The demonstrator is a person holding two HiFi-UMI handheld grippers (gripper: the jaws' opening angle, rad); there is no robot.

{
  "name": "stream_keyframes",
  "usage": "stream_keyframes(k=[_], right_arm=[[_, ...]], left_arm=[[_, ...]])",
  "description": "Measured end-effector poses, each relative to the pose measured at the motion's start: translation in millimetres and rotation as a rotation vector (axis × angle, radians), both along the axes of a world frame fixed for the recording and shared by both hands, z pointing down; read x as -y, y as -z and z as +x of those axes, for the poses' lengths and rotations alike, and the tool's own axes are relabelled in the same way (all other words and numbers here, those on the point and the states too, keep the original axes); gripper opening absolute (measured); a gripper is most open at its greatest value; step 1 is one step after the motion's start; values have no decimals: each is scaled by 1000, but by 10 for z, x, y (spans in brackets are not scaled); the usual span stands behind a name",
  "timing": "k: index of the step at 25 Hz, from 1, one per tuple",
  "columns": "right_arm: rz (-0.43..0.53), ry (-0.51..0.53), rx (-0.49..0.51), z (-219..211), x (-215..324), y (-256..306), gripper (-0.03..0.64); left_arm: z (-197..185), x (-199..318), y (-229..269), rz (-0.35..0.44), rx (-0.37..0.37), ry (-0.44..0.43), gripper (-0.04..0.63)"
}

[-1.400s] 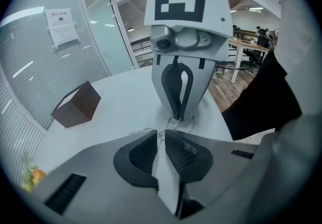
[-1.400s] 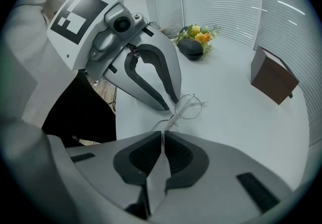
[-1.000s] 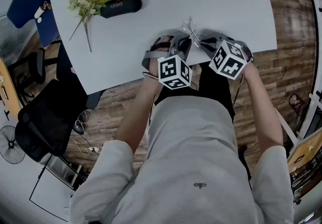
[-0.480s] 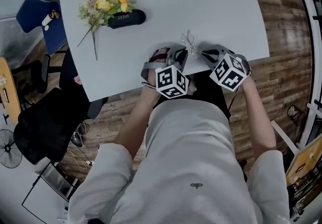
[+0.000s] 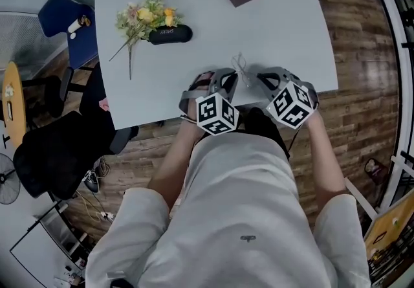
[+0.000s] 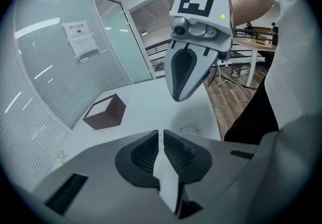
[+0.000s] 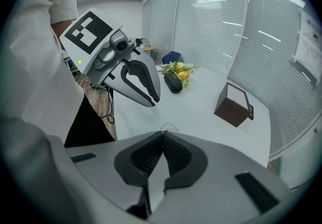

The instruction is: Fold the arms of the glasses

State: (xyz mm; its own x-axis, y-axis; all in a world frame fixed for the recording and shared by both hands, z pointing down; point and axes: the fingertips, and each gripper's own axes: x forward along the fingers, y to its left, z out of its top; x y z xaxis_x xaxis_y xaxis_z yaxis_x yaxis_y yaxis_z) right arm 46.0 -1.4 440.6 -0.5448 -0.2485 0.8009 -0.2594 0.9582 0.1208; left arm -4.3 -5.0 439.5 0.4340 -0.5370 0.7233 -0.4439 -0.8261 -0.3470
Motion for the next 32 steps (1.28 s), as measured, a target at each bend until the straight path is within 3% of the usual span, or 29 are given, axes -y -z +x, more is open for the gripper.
stream_keyframes(k=[8,17,32], right_arm=[[109,4,75,62,25,435,8],[227,14,167,108,-62,920,8],[317,-35,341,390,-421,1545,6]], left_arm=[[45,-74,412,47,-17,101,35],[29,-231,970,134,-94,241,23],[142,-668,1463,263,-244,442,20]])
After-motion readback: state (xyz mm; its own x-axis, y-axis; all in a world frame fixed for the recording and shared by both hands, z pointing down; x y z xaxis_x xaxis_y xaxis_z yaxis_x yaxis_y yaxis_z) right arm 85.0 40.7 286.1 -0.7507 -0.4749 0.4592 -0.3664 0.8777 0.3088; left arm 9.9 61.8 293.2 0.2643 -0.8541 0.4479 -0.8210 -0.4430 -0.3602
